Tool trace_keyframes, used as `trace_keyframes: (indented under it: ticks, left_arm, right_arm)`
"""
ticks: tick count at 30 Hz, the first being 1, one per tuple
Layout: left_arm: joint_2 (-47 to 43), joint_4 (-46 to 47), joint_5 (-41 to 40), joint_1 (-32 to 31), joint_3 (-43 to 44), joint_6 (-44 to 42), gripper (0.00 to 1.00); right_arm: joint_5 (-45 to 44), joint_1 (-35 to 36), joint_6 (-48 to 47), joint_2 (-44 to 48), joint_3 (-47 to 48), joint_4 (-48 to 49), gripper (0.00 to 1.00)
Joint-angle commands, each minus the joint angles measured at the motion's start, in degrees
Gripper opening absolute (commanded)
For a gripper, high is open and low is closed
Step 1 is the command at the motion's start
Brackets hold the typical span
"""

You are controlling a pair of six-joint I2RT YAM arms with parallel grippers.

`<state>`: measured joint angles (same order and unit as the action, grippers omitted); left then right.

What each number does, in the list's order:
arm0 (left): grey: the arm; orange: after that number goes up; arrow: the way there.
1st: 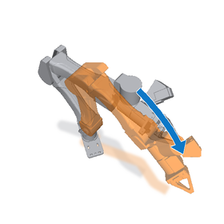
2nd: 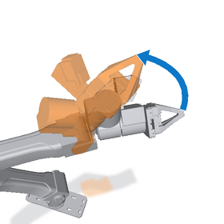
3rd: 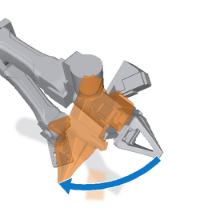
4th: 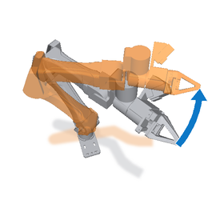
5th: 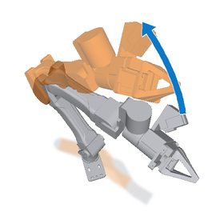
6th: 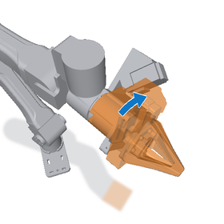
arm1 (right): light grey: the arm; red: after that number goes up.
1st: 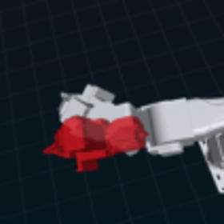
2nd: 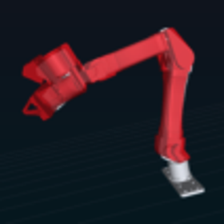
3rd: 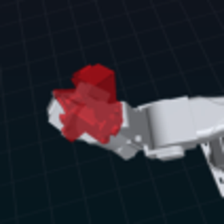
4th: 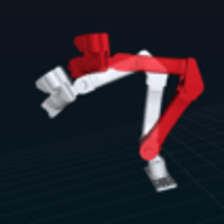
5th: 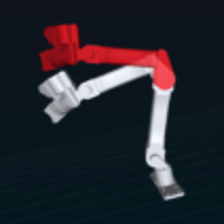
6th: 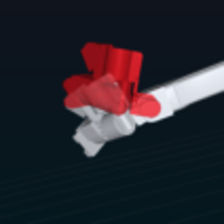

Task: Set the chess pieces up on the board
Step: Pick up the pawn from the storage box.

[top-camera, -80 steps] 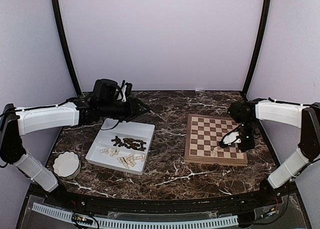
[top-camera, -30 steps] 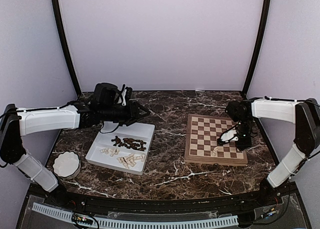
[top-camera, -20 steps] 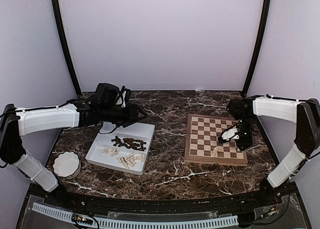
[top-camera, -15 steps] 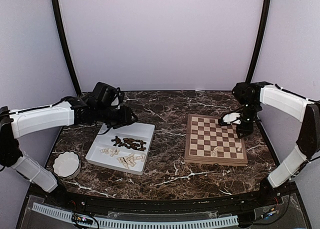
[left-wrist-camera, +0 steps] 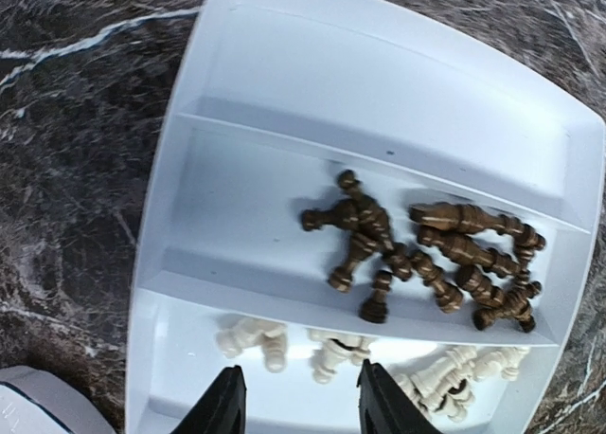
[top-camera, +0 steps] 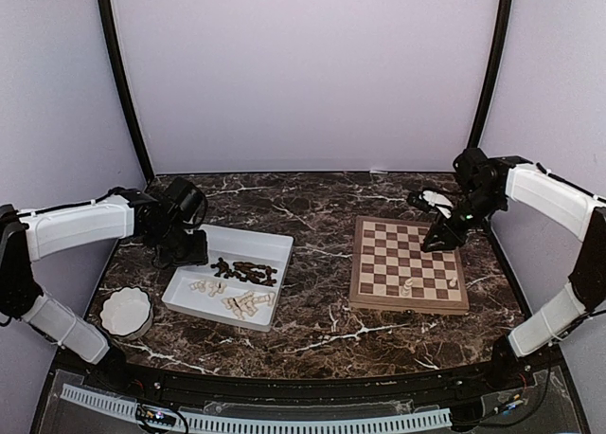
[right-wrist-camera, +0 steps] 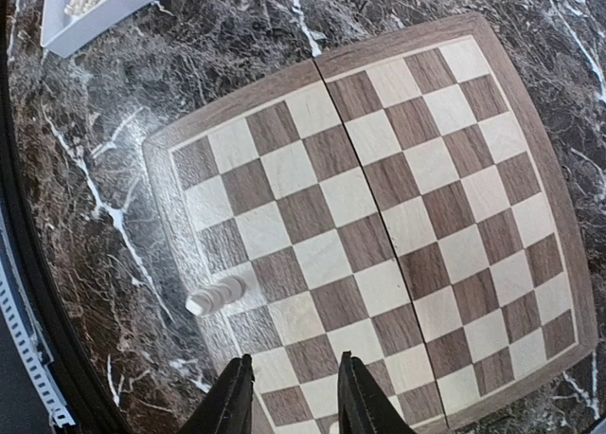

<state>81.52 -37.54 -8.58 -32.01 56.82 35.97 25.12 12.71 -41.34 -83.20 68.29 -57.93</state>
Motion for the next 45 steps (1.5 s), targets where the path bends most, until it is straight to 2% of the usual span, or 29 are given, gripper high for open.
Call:
trace_keyframes:
  ticks: [1, 9, 20, 27, 36, 45]
  left_arm:
    - [0.06, -4.22, -0.65, 3.69, -0.74, -3.48, 0.42]
    - [7.08, -4.96, 2.54, 5.05, 1.81, -6.41, 0.28]
    - [11.17, -2.50, 7.33, 4.95, 0.68, -6.51, 0.28]
    - [9.90, -2.11, 8.35, 4.94, -1.02, -5.86, 0.27]
    - [10.24, -2.34, 10.16, 4.85, -1.61, -5.39, 0.20]
    - [7.25, -10.01, 9.28, 2.88, 1.60, -5.74, 0.10]
  right_arm:
    - [7.88, -0.14, 4.59, 2.67, -1.93, 4.67, 0.31]
    - [8.51, -0.14, 5.72, 3.47, -3.05, 6.22, 0.31]
    - [8.64, -0.20, 5.97, 3.22, -4.74, 7.14, 0.30]
    - [8.23, -0.12, 5.55, 3.22, -5.52, 7.43, 0.30]
    - [8.48, -0.20, 5.79, 2.82, -5.30, 7.62, 0.30]
    - [7.92, -0.09, 4.88, 1.82, -4.22, 7.14, 0.30]
